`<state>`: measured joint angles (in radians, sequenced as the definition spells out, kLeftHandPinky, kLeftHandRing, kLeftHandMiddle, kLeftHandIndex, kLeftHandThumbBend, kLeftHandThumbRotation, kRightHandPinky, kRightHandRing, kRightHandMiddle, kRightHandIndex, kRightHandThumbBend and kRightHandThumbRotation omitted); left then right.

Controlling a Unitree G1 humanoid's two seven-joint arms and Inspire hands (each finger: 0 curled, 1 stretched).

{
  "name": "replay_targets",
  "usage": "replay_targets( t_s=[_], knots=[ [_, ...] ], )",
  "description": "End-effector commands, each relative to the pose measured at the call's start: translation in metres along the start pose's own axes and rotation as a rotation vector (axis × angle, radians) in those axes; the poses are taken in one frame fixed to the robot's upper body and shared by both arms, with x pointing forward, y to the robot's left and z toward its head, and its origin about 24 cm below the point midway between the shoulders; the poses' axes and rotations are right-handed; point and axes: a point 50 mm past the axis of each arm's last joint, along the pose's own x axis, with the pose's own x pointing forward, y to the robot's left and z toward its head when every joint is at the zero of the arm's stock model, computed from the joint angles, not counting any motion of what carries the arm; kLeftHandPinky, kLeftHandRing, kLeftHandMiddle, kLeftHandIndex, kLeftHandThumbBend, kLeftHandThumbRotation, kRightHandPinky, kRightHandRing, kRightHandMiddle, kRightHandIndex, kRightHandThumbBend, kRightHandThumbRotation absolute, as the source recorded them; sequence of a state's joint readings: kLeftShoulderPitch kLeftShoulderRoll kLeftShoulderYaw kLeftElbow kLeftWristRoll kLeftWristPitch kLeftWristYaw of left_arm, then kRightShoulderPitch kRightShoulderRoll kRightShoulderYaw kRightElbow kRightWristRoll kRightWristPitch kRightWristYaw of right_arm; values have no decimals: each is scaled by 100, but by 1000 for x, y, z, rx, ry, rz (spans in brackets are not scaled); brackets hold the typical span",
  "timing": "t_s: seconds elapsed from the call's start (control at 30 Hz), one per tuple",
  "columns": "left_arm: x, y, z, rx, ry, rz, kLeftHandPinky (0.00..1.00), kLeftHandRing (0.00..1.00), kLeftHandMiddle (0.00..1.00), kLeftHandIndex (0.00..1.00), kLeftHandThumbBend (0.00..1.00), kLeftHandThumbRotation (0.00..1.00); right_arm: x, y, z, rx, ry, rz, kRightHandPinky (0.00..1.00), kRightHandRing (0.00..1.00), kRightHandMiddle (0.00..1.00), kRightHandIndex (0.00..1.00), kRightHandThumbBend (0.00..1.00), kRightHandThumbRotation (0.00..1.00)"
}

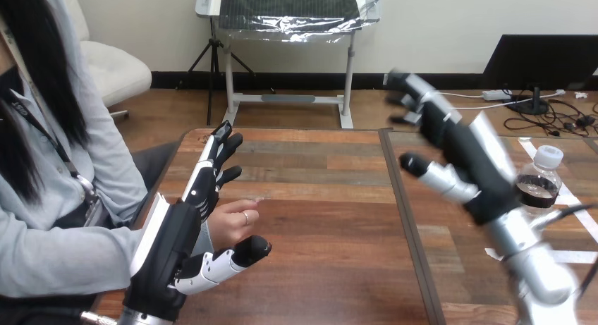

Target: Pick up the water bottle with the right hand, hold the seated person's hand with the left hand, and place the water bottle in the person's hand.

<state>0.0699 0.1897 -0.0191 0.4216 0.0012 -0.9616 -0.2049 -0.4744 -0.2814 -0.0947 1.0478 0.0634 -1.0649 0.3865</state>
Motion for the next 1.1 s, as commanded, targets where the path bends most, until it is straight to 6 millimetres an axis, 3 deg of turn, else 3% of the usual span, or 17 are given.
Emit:
replay_targets(
  t_s=[0.0, 0.6, 1.07],
  knots=[
    [19, 8, 8, 18, -81, 15, 90, 98, 100, 100, 100, 70, 38, -38, 31, -79, -147, -86, 85, 92, 94, 94, 100, 76],
    [18, 9, 8, 29, -79, 26, 89, 97, 98, 100, 100, 71, 51, -83, 48, -151, -140, -205, 93, 94, 94, 94, 100, 68],
    [16, 10, 8, 6, -81, 25, 90, 98, 99, 100, 100, 70, 58, -108, 56, -136, -122, -318, 100, 96, 92, 94, 100, 51]
  ],
)
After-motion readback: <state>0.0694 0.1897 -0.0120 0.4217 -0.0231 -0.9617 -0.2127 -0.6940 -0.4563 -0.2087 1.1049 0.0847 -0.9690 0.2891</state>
